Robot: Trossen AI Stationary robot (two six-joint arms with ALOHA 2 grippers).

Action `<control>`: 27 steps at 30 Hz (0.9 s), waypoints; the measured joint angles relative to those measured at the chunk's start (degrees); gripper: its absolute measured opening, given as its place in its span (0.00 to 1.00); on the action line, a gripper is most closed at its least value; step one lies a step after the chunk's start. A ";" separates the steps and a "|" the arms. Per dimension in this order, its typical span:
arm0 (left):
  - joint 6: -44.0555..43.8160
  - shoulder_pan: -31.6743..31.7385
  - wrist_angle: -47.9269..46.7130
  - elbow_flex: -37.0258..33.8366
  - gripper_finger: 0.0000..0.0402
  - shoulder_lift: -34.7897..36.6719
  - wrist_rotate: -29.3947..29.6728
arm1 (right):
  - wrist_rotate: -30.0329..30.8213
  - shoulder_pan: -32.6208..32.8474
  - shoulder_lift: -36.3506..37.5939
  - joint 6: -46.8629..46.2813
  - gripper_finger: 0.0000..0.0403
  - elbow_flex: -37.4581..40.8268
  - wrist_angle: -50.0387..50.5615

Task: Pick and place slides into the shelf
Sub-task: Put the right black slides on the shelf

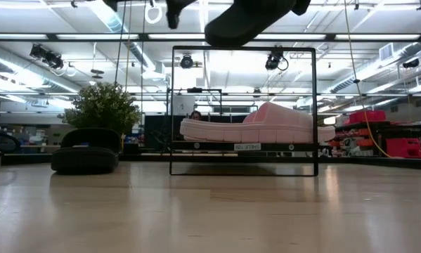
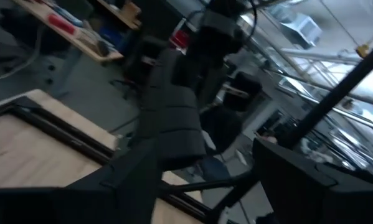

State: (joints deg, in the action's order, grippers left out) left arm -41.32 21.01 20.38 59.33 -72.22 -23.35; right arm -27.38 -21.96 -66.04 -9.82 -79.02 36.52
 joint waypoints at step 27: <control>18.10 4.85 -19.40 30.07 0.71 -19.84 -26.09 | -3.23 0.01 -0.83 1.05 0.02 0.00 7.98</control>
State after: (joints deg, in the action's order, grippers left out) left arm -23.22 25.86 0.98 89.40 -92.05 -49.44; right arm -30.61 -21.95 -66.87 -8.78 -79.02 44.51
